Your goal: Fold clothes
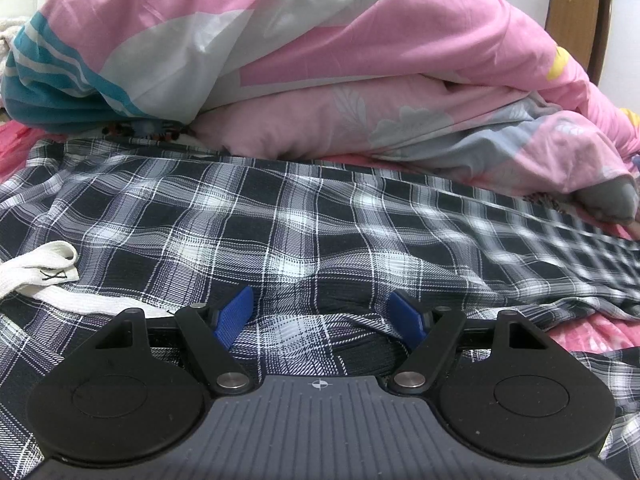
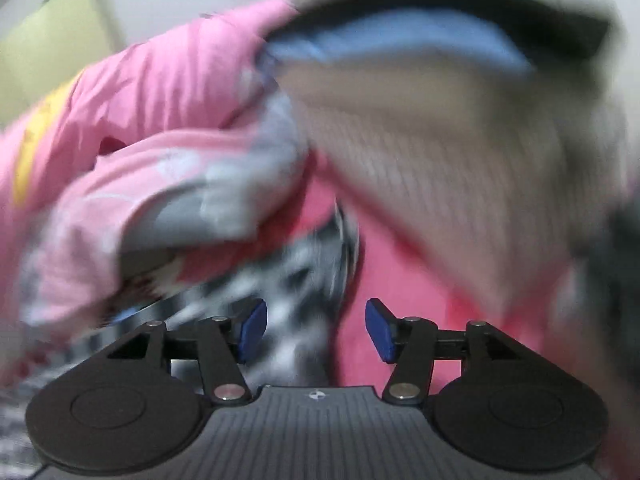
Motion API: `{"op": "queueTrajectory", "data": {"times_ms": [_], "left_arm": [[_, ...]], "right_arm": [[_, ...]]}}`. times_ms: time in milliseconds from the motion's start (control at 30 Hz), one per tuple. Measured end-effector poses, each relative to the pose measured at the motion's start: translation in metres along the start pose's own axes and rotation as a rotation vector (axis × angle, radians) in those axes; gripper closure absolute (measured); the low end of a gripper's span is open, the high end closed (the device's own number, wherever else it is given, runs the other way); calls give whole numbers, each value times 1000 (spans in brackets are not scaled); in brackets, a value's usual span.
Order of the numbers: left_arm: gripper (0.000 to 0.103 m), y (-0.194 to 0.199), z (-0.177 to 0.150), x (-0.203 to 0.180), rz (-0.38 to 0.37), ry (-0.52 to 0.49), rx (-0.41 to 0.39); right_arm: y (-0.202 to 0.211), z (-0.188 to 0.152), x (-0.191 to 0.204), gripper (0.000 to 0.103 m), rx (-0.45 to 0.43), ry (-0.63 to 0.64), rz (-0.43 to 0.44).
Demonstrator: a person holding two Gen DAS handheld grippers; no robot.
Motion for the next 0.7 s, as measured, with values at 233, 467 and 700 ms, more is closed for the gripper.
{"op": "queueTrajectory", "data": {"times_ms": [233, 467, 700], "left_arm": [[27, 1, -1, 2, -7, 9, -1], [27, 0, -1, 1, -6, 13, -1], [25, 0, -1, 1, -14, 18, 1]], "right_arm": [[-3, -46, -2, 100, 89, -1, -32], [-19, -32, 107, 100, -92, 467, -121], [-65, -75, 197, 70, -64, 851, -130]]}}
Point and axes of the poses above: each gripper's, at about its wrist camera, not at the fingertips, and y roughly against the way its jaws point, x to its left, z to its top, the point moved 8 cm from there along -y, roughly the way its jaws point
